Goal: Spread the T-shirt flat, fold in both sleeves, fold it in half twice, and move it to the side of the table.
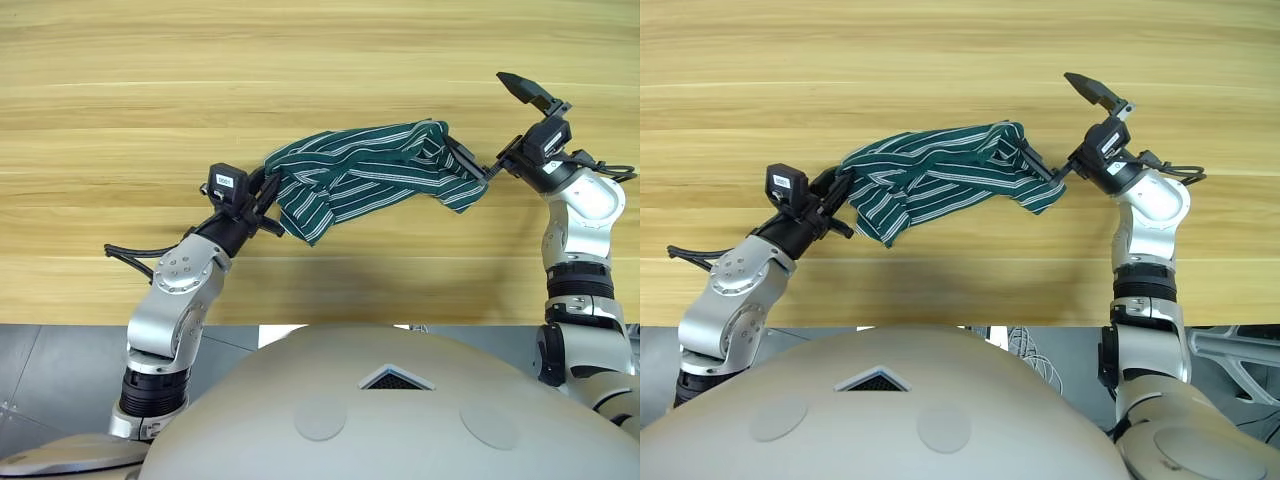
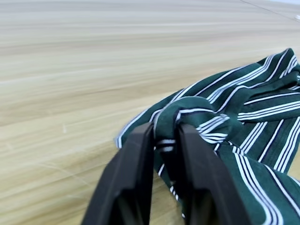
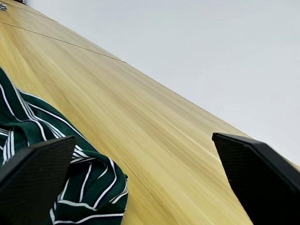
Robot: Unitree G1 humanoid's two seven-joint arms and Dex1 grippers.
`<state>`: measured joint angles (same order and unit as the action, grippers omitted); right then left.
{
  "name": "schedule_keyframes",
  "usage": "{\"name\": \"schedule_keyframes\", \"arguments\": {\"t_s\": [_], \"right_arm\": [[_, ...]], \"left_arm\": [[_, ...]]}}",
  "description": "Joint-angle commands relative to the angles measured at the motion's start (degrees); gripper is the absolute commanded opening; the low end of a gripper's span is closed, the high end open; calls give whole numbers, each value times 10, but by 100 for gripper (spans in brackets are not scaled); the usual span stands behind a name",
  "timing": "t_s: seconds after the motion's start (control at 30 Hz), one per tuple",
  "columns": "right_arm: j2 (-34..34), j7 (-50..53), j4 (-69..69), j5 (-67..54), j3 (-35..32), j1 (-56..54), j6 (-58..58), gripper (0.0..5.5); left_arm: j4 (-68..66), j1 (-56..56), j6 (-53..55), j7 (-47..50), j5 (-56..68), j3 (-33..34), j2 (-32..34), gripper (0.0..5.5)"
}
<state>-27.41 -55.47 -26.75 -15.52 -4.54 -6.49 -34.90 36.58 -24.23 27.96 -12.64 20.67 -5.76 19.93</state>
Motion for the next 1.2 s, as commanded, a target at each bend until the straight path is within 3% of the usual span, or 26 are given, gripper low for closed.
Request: {"name": "schedule_keyframes", "arguments": {"t_s": [0.03, 0.27, 0.4, 0.9, 1.2], "right_arm": [[-25, -23, 23, -10, 7, 28, 54, 540], [-33, -61, 59, -1, 34, 64, 98, 540], [-27, -67, 80, -1, 52, 70, 126, 540], [5, -10, 133, -13, 69, 28, 304, 258], [15, -6, 134, -4, 94, 25, 342, 105]], "left_arm": [[24, -15, -9, -8, 10, 18, -6, 5], [13, -49, -46, -13, 41, 129, -18, 5], [4, -55, -56, -21, 45, 143, -25, 5], [-7, -70, -74, -42, 41, 144, -38, 0], [3, -74, -74, -46, 39, 134, -40, 0]]}}
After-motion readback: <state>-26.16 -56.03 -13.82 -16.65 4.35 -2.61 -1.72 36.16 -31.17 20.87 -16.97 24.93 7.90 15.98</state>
